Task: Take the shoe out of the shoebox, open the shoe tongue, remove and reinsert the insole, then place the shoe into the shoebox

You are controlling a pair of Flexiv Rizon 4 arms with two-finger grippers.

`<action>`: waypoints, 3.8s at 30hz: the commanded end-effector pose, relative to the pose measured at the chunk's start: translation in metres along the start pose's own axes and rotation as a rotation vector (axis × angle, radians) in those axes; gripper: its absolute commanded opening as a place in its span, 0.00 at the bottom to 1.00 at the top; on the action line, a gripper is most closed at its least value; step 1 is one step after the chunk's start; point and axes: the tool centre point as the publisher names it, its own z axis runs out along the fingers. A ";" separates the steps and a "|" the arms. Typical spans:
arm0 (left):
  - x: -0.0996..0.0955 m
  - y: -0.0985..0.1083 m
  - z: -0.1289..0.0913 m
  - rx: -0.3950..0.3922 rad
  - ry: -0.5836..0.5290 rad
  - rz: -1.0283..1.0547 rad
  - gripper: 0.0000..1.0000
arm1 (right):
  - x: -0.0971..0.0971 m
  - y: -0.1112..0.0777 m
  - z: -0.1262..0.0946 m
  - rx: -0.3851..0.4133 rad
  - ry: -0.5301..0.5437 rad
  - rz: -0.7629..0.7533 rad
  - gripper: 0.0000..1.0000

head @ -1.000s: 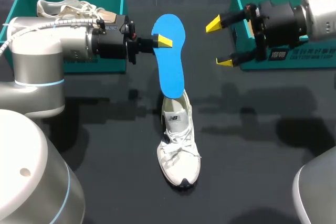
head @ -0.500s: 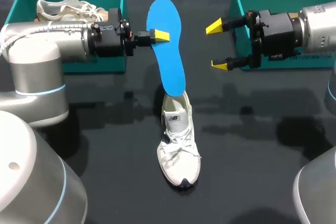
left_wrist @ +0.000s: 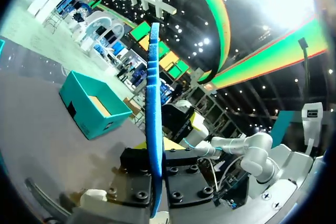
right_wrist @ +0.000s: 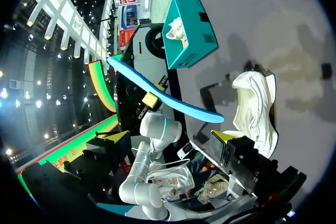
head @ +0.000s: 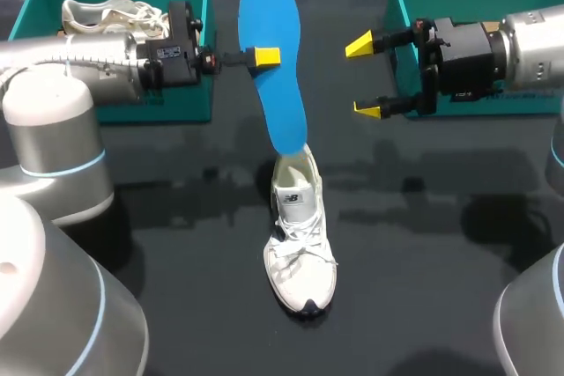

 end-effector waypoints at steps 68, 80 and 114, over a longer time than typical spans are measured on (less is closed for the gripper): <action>0.033 0.022 -0.017 -0.067 -0.101 2.190 0.00 | 0.000 0.000 0.002 -0.001 -0.002 0.001 1.00; 0.026 0.020 -0.008 -0.114 -0.105 2.196 0.00 | 0.000 0.000 0.002 -0.001 -0.002 0.001 1.00; -0.007 0.009 0.028 -0.143 -0.072 2.265 0.00 | -0.010 0.003 0.061 0.022 0.040 -0.135 1.00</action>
